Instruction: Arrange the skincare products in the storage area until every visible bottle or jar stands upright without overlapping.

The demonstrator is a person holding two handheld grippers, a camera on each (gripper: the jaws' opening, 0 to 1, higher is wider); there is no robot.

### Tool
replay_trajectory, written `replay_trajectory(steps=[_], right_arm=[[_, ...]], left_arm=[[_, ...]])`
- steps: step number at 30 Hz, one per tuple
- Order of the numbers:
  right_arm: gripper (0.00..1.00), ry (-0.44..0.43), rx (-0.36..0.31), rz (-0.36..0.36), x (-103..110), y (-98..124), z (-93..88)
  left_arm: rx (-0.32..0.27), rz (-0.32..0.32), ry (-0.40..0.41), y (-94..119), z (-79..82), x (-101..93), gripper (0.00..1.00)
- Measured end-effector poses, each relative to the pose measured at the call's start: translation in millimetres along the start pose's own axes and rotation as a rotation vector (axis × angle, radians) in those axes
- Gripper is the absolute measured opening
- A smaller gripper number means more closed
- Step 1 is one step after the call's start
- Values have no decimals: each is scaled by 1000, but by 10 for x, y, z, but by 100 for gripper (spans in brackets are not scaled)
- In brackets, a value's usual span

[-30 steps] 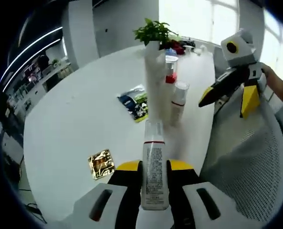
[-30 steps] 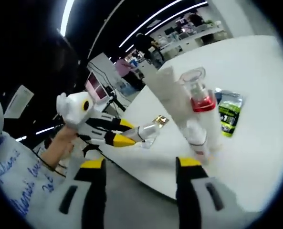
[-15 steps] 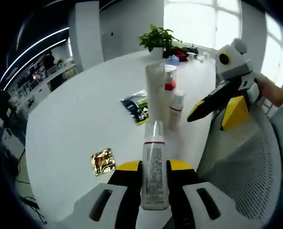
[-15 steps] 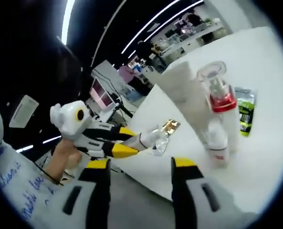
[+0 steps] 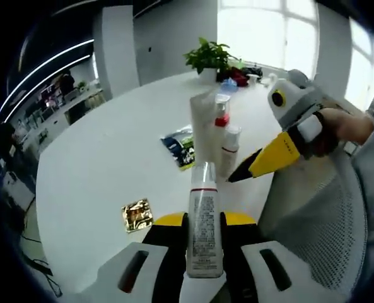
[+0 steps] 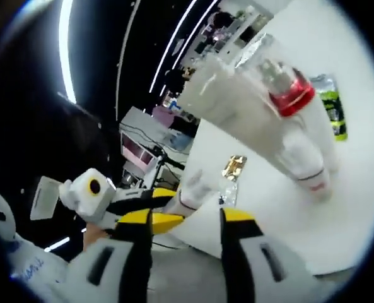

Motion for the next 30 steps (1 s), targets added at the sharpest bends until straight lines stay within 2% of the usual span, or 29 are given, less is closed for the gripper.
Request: replay_trajectory(steps=[2,5,12,18,23,30], right_arm=[[41,-36,-6,11,-25,-31,-6],[39,-156,-24,35,-53,-83,-2],[35,-287,-43,45,-127,-192,-4],[29,-327,-74,54,-146,-224,19],[28,-328,-92,54,-152,-232,52],[21,-347,-118,76,-148,-212,73]], left_arm=[[-3,-1,2,7,1,-13,16],[-8,-3,-1,16,4,-37,16],[-24,-5,-1,33,29,-54,17],[-37,-18,6,50,39,-56,17],[-44,-31,8,45,40,-83,17],[-56,-37,8,34,64,-105,17]])
Point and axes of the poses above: the point that each gripper's makers call its tool centre point, and the gripper's own axes: y roughly backward along the fingers, x roughly to its left, z roughly out of its top, the point moved 10 cm from there along y, roughly backward along the fingers, and after that the axes turned 8 degrees about -z, right-handed, at the moved point
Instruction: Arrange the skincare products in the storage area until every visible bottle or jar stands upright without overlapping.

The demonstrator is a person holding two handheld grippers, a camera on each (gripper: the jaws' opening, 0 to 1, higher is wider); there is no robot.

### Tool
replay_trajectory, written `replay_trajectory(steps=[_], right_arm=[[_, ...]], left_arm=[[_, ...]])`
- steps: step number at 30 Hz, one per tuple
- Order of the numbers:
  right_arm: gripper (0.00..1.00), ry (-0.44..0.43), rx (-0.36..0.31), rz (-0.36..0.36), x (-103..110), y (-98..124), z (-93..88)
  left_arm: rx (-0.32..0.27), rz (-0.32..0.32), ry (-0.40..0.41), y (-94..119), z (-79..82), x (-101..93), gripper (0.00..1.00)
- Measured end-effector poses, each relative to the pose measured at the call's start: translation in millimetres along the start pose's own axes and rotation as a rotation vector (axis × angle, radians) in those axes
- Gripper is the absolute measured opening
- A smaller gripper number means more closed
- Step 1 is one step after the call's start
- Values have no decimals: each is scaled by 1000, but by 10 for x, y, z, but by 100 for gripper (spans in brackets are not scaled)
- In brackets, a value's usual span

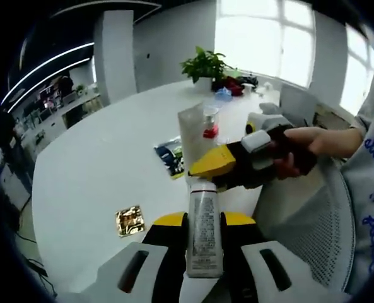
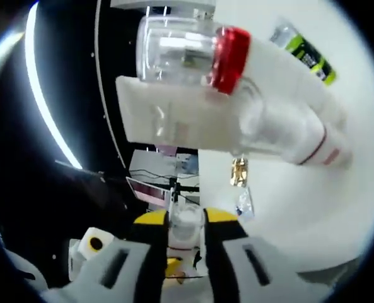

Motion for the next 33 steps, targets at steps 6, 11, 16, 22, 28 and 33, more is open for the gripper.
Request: replay_trajectory(steps=[6,11,16,22,28,33], right_arm=[[19,50,-43,12,76,20,16],[19,180,-72,8,166,29,34],[19,331,-86,2,282,26,33],[18,504,-79,-8,377,12,19],[18,723,-50,2,496,-9,-5],[18,944,-14,3,591,-46,-40]], left_arm=[[2,7,-19,-32,7,-14,17],[14,22,-39,-61,5,-15,17],[36,31,-58,-87,2,5,17],[54,37,-71,-143,-21,39,17],[59,35,-60,-168,-51,57,18],[70,34,-63,-186,-56,64,19]])
Point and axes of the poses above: the point that each gripper's makers call its tool centre point, and the gripper's own axes: y roughly backward along the fingers, x roughly to its left, z roughly out of its top, the point moved 10 cm from there along y, roughly backward along the fingers, and after that the axes turned 8 degrees about -z, right-handed, at the moved point
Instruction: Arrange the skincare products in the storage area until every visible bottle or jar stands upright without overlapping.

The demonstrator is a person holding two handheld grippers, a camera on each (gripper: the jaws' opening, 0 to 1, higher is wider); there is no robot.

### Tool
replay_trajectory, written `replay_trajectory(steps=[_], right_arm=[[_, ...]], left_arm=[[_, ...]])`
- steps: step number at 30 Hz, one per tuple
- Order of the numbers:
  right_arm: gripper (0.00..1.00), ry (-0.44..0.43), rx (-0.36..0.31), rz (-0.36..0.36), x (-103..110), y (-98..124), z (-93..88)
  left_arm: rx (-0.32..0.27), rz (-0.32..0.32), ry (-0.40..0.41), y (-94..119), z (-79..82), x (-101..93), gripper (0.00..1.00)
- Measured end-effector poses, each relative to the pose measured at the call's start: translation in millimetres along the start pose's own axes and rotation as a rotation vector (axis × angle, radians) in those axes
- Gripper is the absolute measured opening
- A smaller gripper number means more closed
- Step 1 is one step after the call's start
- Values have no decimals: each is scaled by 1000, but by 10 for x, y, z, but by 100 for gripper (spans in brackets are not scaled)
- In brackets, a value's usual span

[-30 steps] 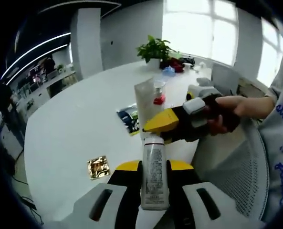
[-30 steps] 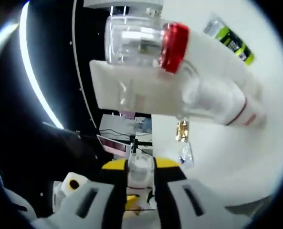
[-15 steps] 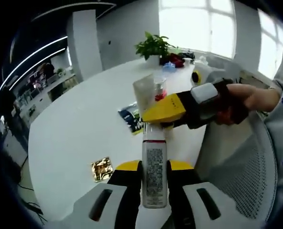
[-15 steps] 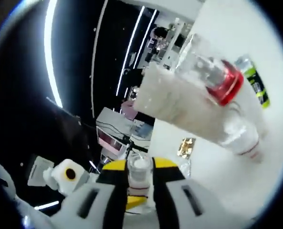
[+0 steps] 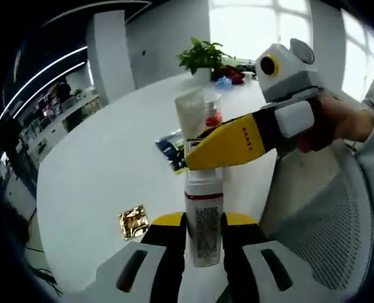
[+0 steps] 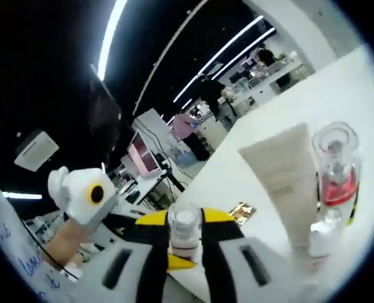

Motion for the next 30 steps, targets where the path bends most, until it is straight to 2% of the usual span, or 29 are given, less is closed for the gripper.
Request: replay_trajectory(steps=[4,8,21,30], right_arm=[[18,151,29,25,66,-31,22],[18,211,49,42,80,-56,31],[18,359,113,67,62,-102,-2],[18,396,148,50,14,-130,-45]], left_arm=[[2,-1,-7,-6,10,8,21],[-2,-7,-8,-10,19,13,22],[21,-55,-34,-87,-12,62,23],[36,-92,-26,-195,-62,110,20]])
Point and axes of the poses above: the point that each gripper's makers call its tool centre point, and the gripper's own axes: y roughly backward along the fingers, x roughly to its left, z roughly out of its top, the point moved 10 cm from there along y, roughly backward along the fingers, and after that the axes turned 8 degrees about -z, right-handed, at the moved point
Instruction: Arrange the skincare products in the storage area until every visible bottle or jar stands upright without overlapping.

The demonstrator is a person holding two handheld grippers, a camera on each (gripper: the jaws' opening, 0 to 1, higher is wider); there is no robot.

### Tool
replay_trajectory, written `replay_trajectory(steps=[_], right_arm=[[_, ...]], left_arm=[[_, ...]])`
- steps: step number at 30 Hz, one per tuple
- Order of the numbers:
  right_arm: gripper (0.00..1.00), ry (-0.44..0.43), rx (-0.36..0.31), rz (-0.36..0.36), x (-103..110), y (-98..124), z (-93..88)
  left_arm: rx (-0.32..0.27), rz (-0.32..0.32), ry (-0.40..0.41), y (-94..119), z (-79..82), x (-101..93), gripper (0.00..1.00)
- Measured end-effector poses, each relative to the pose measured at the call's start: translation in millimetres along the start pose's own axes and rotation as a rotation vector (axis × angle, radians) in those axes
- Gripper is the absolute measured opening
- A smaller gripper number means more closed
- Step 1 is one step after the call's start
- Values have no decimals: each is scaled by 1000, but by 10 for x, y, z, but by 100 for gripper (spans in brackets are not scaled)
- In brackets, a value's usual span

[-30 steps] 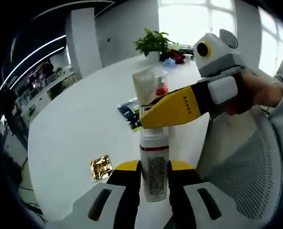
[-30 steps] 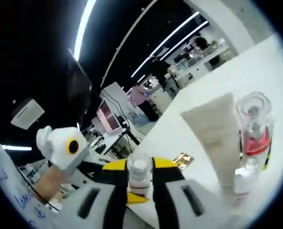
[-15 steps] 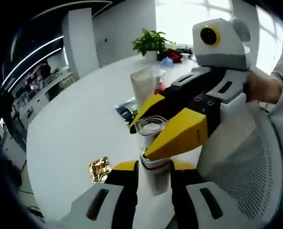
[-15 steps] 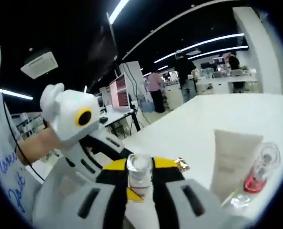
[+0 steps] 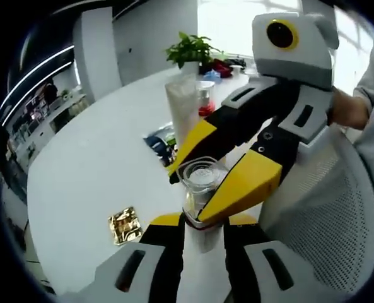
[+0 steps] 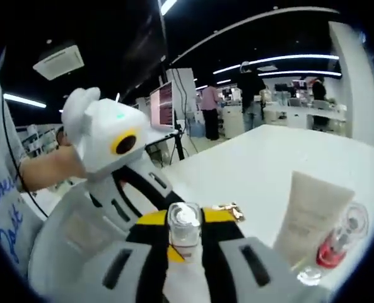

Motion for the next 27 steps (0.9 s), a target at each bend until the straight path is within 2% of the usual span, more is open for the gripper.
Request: replay_trajectory(steps=[11,27], right_arm=[[18,62,54,-33,-52,-34,-44],[18,95,107,-52,-136,-104,-124]], left_arm=[[9,-31,-22,-153,-5,63,20],[18,-51,-38,-323,-47,157,20]])
Point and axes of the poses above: the point that each gripper's makers call its tool centre point, and the gripper's own axes: y roughly backward along the fingers, x roughly to its left, z roughly out of its top, the point moved 10 cm from there along y, roughly backward along the fingers, and after that the axes turned 8 degrees about -z, right-handed, at the moved point
